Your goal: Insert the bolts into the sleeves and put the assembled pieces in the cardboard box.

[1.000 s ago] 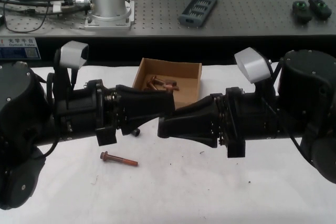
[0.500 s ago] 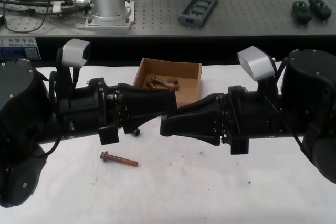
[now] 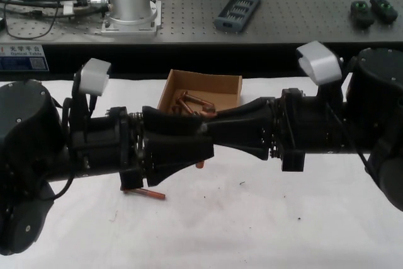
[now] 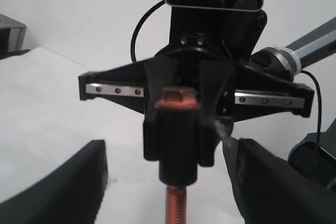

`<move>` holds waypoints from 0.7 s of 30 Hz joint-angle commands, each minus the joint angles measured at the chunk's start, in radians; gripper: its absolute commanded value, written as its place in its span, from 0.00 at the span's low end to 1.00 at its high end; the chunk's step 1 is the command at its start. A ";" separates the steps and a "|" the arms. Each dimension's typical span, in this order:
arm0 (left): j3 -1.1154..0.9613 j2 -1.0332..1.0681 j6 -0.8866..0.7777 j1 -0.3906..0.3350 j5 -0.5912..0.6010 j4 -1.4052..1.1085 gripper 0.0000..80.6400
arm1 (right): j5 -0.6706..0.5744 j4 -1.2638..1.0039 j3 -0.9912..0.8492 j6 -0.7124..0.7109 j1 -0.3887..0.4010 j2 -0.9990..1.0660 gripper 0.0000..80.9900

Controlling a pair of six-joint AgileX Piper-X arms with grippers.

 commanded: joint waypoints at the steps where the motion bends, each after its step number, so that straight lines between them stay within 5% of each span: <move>1: -0.004 0.002 0.020 0.002 0.005 -0.005 0.62 | 0.022 -0.030 -0.012 0.016 -0.005 -0.014 0.06; 13: 0.024 -0.217 -0.040 0.185 -0.026 -0.002 0.59 | 0.085 0.274 -0.150 -0.145 -0.102 0.040 0.06; 21: 0.193 -0.617 0.076 0.217 -0.247 0.308 0.57 | 0.179 0.524 -0.512 -0.177 -0.122 0.279 0.06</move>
